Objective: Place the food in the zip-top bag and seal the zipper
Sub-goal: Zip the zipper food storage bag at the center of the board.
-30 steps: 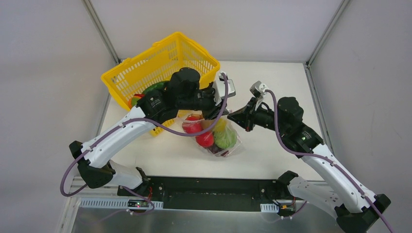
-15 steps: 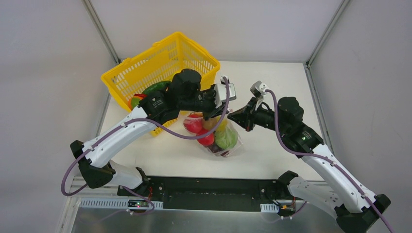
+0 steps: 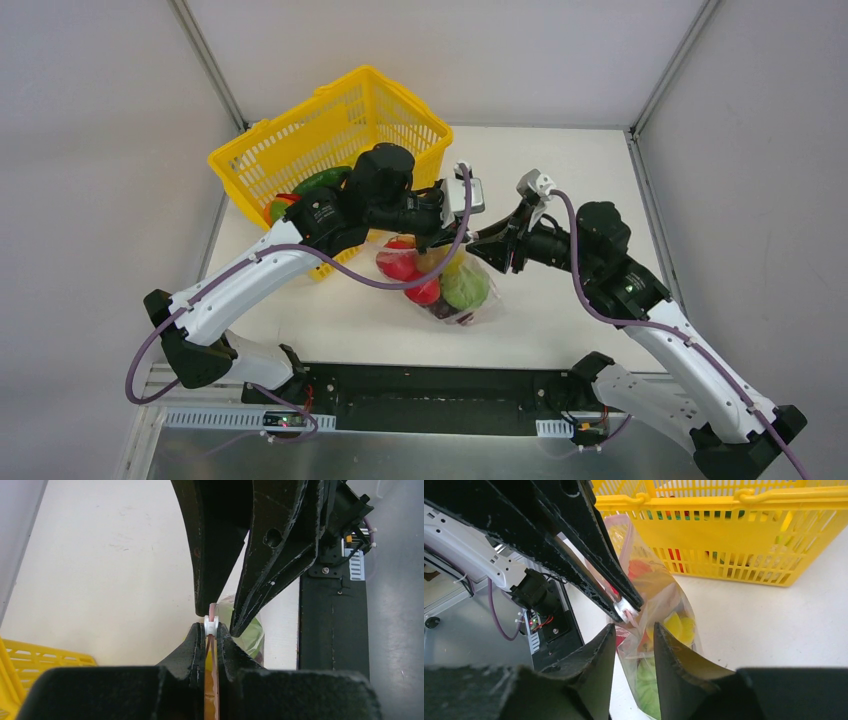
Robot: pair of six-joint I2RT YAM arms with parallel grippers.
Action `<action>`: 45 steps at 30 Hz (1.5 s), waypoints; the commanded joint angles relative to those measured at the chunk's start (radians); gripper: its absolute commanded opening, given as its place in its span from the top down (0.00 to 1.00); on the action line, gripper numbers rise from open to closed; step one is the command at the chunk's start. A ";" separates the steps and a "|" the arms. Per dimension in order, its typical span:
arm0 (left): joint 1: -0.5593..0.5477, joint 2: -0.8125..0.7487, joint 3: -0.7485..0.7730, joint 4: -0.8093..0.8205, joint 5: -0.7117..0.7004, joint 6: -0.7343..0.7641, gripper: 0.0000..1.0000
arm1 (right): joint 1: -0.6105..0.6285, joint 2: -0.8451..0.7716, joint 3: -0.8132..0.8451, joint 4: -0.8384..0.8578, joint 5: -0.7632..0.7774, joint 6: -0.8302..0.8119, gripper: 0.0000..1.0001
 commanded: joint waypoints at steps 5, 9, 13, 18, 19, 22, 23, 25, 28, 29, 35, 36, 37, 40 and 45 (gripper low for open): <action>-0.016 -0.029 0.058 0.002 0.062 0.003 1.00 | -0.003 0.032 0.030 0.042 -0.109 -0.048 0.79; -0.018 -0.035 0.056 0.000 0.072 0.003 1.00 | -0.004 0.040 0.008 0.077 -0.121 -0.048 0.84; -0.018 -0.035 0.060 -0.015 0.073 0.006 1.00 | -0.004 0.035 -0.008 0.120 -0.116 -0.032 0.91; -0.018 -0.043 0.055 -0.024 0.063 0.010 1.00 | -0.004 0.022 -0.024 0.163 -0.101 -0.016 1.00; -0.018 -0.046 0.052 -0.032 0.057 0.011 1.00 | -0.004 0.015 -0.027 0.163 -0.081 -0.012 1.00; -0.017 -0.059 0.037 -0.066 0.039 0.011 1.00 | -0.005 -0.019 -0.045 0.169 -0.013 -0.003 1.00; -0.016 -0.065 0.027 -0.071 0.033 0.009 1.00 | -0.006 -0.026 -0.048 0.169 0.003 0.006 1.00; -0.016 -0.100 -0.034 -0.060 0.009 -0.013 1.00 | -0.006 -0.042 -0.058 0.170 0.041 0.033 1.00; -0.016 -0.127 -0.076 -0.057 -0.023 -0.028 1.00 | -0.006 -0.062 -0.080 0.195 0.062 0.046 1.00; -0.015 -0.135 -0.086 -0.060 -0.036 -0.029 1.00 | -0.005 -0.067 -0.083 0.197 0.065 0.047 1.00; -0.006 -0.188 -0.134 -0.095 -0.110 -0.032 1.00 | -0.005 -0.088 -0.084 0.185 0.095 0.044 1.00; -0.004 -0.199 -0.145 -0.098 -0.121 -0.033 1.00 | -0.006 -0.093 -0.085 0.185 0.101 0.044 1.00; -0.001 -0.210 -0.155 -0.099 -0.131 -0.037 1.00 | -0.005 -0.095 -0.085 0.184 0.103 0.042 1.00; 0.007 -0.246 -0.193 -0.074 -0.148 -0.056 1.00 | -0.006 -0.103 -0.080 0.170 0.072 0.027 1.00; 0.008 -0.244 -0.172 -0.014 -0.105 -0.095 1.00 | -0.006 -0.076 -0.042 0.098 -0.106 -0.039 0.91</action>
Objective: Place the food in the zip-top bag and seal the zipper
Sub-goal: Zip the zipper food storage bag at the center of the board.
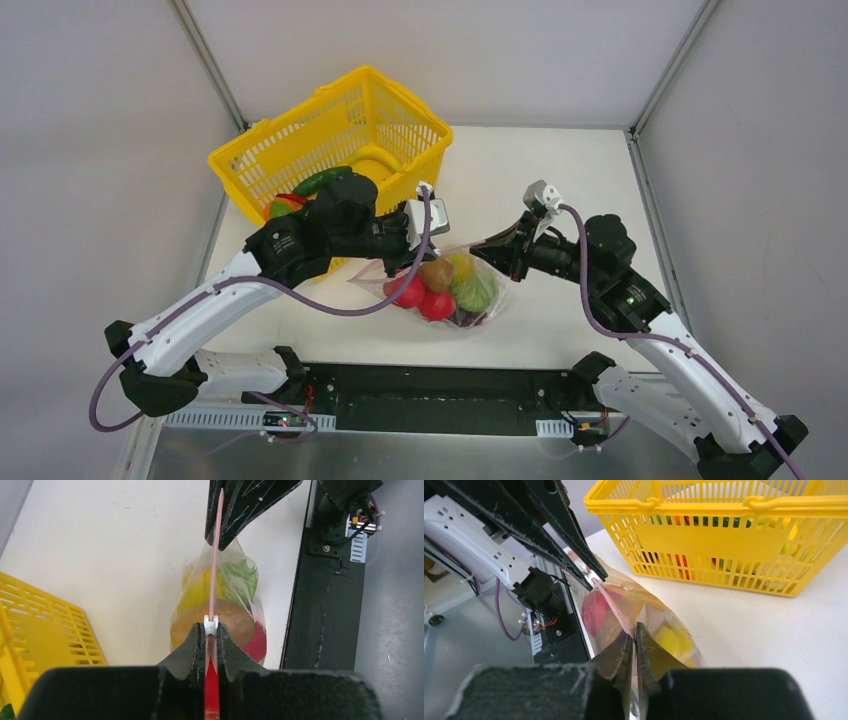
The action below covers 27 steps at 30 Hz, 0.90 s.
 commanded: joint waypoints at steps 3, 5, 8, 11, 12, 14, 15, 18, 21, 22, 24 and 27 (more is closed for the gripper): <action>0.011 0.022 0.084 0.024 0.052 -0.044 1.00 | -0.010 0.025 0.083 -0.059 -0.149 -0.059 0.91; 0.011 0.050 0.121 0.021 0.073 -0.043 1.00 | -0.010 0.040 0.102 -0.079 -0.141 -0.136 0.50; 0.010 0.081 0.162 0.022 0.101 -0.042 1.00 | -0.009 0.063 0.127 -0.119 -0.150 -0.212 0.32; 0.010 0.105 0.195 0.018 0.117 -0.036 1.00 | -0.010 0.104 0.185 -0.192 -0.184 -0.265 0.26; 0.010 0.113 0.204 0.012 0.120 -0.034 1.00 | -0.010 0.117 0.202 -0.213 -0.185 -0.275 0.25; 0.010 0.123 0.215 0.007 0.132 -0.030 1.00 | -0.010 0.131 0.211 -0.218 -0.182 -0.286 0.25; 0.010 0.127 0.217 0.009 0.138 -0.031 1.00 | -0.010 0.136 0.209 -0.210 -0.183 -0.289 0.26; 0.010 0.130 0.218 0.009 0.141 -0.030 1.00 | -0.010 0.140 0.205 -0.186 -0.174 -0.291 0.37; 0.010 0.125 0.213 0.008 0.139 -0.030 1.00 | -0.010 0.140 0.200 -0.165 -0.156 -0.285 0.51; 0.010 0.123 0.211 0.007 0.139 -0.029 1.00 | -0.010 0.139 0.200 -0.160 -0.144 -0.276 0.61; 0.011 0.121 0.210 0.002 0.135 -0.022 1.00 | -0.010 0.140 0.202 -0.159 -0.137 -0.273 0.74; 0.010 0.117 0.207 0.000 0.126 -0.016 1.00 | -0.010 0.130 0.192 -0.138 -0.145 -0.254 0.91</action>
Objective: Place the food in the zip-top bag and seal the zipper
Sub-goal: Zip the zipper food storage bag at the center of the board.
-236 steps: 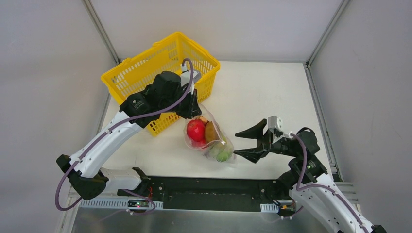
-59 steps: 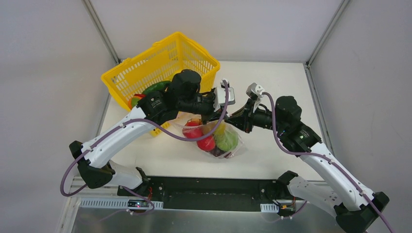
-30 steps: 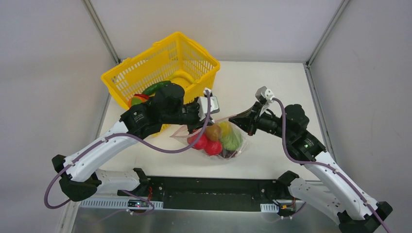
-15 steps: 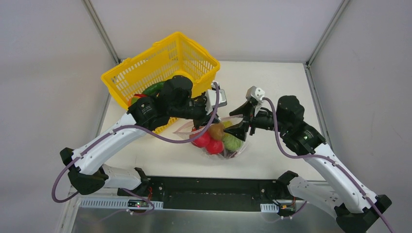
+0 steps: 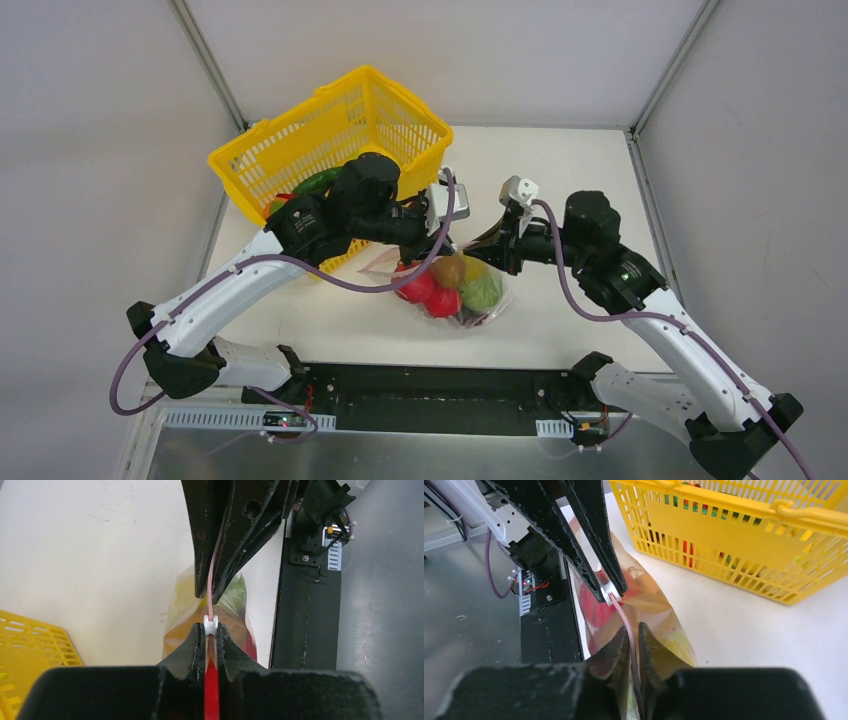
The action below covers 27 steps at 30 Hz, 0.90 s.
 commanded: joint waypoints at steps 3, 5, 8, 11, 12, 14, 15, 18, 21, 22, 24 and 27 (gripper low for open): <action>0.009 -0.036 0.035 0.049 0.006 0.016 1.00 | -0.003 -0.028 0.005 0.094 0.018 0.031 1.00; 0.010 -0.057 0.008 0.052 -0.015 0.019 1.00 | -0.004 -0.043 -0.006 0.116 0.073 0.049 1.00; 0.010 -0.099 -0.042 0.051 -0.062 0.017 1.00 | -0.003 -0.087 -0.047 0.172 0.189 0.081 1.00; 0.011 -0.144 -0.097 0.050 -0.111 0.015 1.00 | -0.004 -0.126 -0.073 0.202 0.254 0.100 1.00; 0.013 -0.163 -0.114 0.047 -0.127 0.014 1.00 | -0.005 -0.134 -0.076 0.203 0.268 0.107 1.00; 0.015 -0.190 -0.145 0.034 -0.154 0.012 1.00 | -0.005 -0.148 -0.080 0.207 0.290 0.120 1.00; 0.016 -0.203 -0.154 0.031 -0.168 0.010 1.00 | -0.005 -0.155 -0.085 0.211 0.317 0.124 1.00; 0.020 -0.244 -0.195 0.026 -0.196 0.001 1.00 | -0.005 -0.173 -0.095 0.228 0.365 0.139 1.00; 0.024 -0.270 -0.217 0.008 -0.223 -0.005 1.00 | -0.005 -0.184 -0.097 0.230 0.411 0.145 1.00; 0.027 -0.279 -0.225 -0.002 -0.235 -0.008 1.00 | -0.005 -0.188 -0.098 0.229 0.428 0.146 1.00; 0.027 -0.297 -0.242 -0.009 -0.258 -0.011 1.00 | -0.005 -0.197 -0.101 0.229 0.466 0.153 1.00; 0.031 -0.326 -0.272 -0.017 -0.279 -0.019 1.00 | -0.005 -0.210 -0.103 0.230 0.495 0.155 1.00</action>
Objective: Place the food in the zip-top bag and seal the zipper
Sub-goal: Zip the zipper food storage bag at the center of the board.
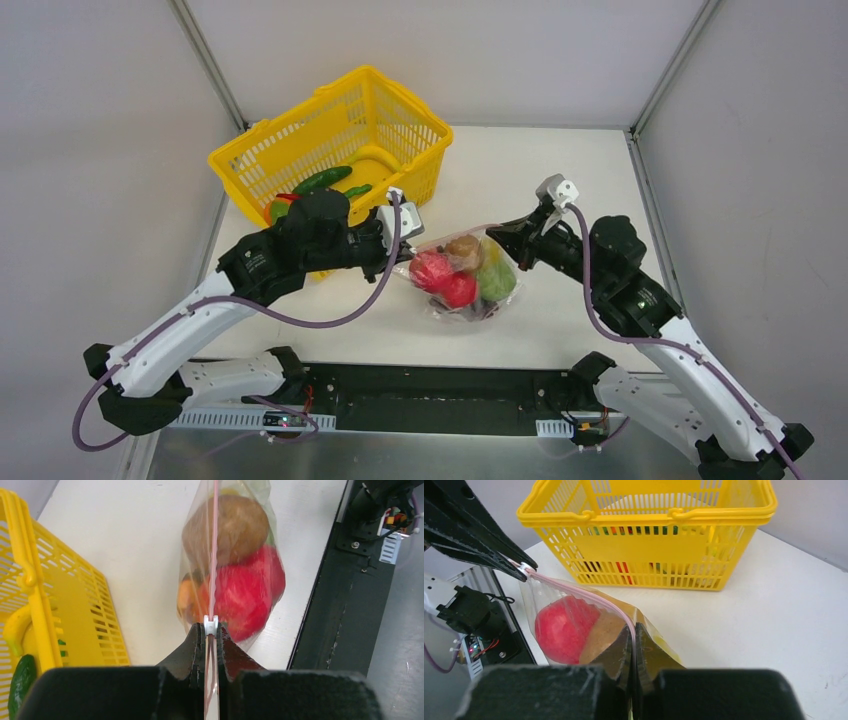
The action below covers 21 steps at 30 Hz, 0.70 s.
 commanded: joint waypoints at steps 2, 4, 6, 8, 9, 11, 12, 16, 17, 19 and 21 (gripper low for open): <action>0.019 -0.069 -0.043 -0.060 -0.077 -0.019 1.00 | -0.013 -0.048 0.018 0.114 0.153 0.016 1.00; 0.022 -0.082 -0.053 -0.071 -0.091 -0.023 1.00 | -0.013 -0.050 0.018 0.114 0.167 0.022 1.00; 0.026 -0.094 -0.064 -0.077 -0.103 -0.025 1.00 | -0.013 -0.051 0.019 0.114 0.185 0.026 1.00; 0.031 -0.105 -0.072 -0.081 -0.111 -0.025 1.00 | -0.013 -0.053 0.020 0.114 0.199 0.028 1.00; 0.035 -0.113 -0.077 -0.085 -0.115 -0.025 1.00 | -0.012 -0.053 0.020 0.114 0.203 0.029 1.00; 0.041 -0.120 -0.085 -0.085 -0.125 -0.026 1.00 | -0.013 -0.054 0.020 0.114 0.208 0.031 1.00; 0.045 -0.122 -0.090 -0.083 -0.126 -0.027 1.00 | -0.013 -0.054 0.021 0.114 0.209 0.032 1.00; 0.052 -0.122 -0.096 -0.079 -0.138 -0.026 1.00 | -0.014 -0.056 0.021 0.115 0.227 0.030 1.00; 0.054 -0.121 -0.099 -0.076 -0.137 -0.026 1.00 | -0.014 -0.056 0.021 0.114 0.227 0.030 1.00; 0.054 -0.118 -0.103 -0.057 -0.134 -0.034 1.00 | -0.014 -0.055 0.023 0.114 0.215 0.031 1.00; 0.055 -0.115 -0.112 -0.015 -0.133 -0.054 0.94 | -0.014 -0.048 0.025 0.114 0.181 0.031 1.00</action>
